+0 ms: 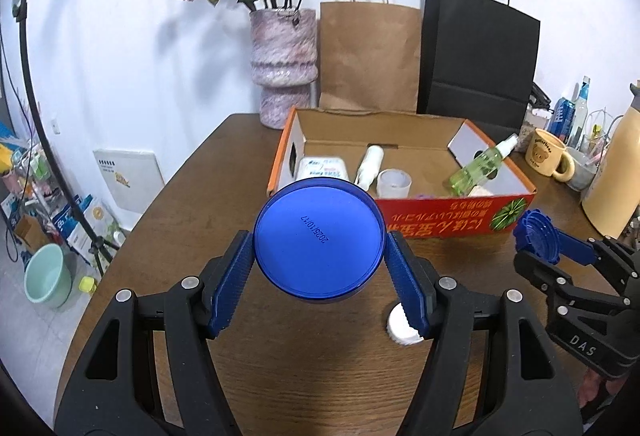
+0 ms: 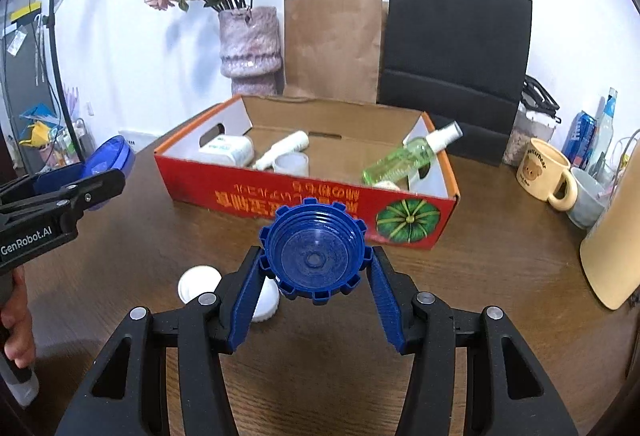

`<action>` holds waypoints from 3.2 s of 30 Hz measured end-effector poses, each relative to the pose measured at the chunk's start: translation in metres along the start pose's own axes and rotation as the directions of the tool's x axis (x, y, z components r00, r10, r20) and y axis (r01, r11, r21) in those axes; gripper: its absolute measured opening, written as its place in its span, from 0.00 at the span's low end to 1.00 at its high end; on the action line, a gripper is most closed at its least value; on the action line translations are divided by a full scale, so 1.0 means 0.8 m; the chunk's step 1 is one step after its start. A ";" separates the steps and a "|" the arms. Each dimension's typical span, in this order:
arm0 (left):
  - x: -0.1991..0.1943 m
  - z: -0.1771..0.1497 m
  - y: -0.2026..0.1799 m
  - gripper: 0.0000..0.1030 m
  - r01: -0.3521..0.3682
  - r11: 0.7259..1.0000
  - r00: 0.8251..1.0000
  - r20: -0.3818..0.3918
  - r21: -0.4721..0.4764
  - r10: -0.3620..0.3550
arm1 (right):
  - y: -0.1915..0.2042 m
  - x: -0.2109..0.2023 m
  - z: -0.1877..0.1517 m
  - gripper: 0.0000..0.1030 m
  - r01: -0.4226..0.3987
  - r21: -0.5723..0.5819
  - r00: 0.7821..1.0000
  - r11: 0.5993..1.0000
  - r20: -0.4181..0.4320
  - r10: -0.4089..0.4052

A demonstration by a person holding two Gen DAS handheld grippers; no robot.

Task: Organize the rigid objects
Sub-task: 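Carry the blue lid and blue cap with both tools over the red box, then open both tools to drop the blue lid and blue cap into the box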

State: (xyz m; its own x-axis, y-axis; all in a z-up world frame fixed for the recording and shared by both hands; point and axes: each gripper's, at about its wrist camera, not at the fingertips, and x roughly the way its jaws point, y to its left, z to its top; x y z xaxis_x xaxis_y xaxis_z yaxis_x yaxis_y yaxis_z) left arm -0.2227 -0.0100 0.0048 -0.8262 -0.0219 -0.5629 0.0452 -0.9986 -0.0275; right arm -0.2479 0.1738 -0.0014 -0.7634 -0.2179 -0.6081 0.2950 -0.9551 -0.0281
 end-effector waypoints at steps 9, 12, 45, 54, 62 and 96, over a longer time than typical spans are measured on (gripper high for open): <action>0.004 0.024 -0.014 0.61 0.007 1.000 1.000 0.021 -0.002 -0.007 | -0.001 -0.002 0.028 0.55 -0.008 0.000 0.999 1.000 0.051 0.008; 0.006 0.033 -0.019 0.61 0.011 1.000 0.999 0.032 -0.008 -0.010 | -0.003 -0.001 0.039 0.55 -0.006 0.004 0.998 1.000 0.066 0.006; 0.103 0.097 -0.033 0.61 -0.022 0.999 0.999 0.039 -0.047 0.023 | -0.032 0.082 0.100 0.55 0.002 0.001 0.996 1.000 0.091 -0.002; 0.135 0.111 -0.033 0.61 -0.039 0.999 0.999 0.033 -0.036 0.041 | -0.043 0.112 0.115 0.55 0.019 -0.010 0.996 1.000 0.085 -0.019; 0.165 0.122 -0.033 0.61 -0.056 0.998 0.998 0.022 -0.023 0.056 | -0.048 0.135 0.124 0.55 0.031 -0.026 0.997 0.999 0.076 -0.029; 0.204 0.127 -0.020 1.00 -0.104 0.995 0.994 0.018 -0.008 0.104 | -0.064 0.170 0.122 0.91 0.024 -0.028 0.999 0.999 0.021 -0.024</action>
State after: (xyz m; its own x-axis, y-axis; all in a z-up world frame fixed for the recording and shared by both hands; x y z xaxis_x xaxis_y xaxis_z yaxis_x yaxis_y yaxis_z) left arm -0.4150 -0.0023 -0.0024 -0.8269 -0.1264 -0.5480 0.1349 -0.9905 0.0248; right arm -0.4228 0.1731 -0.0052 -0.7821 -0.1992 -0.5904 0.2921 -0.9542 -0.0651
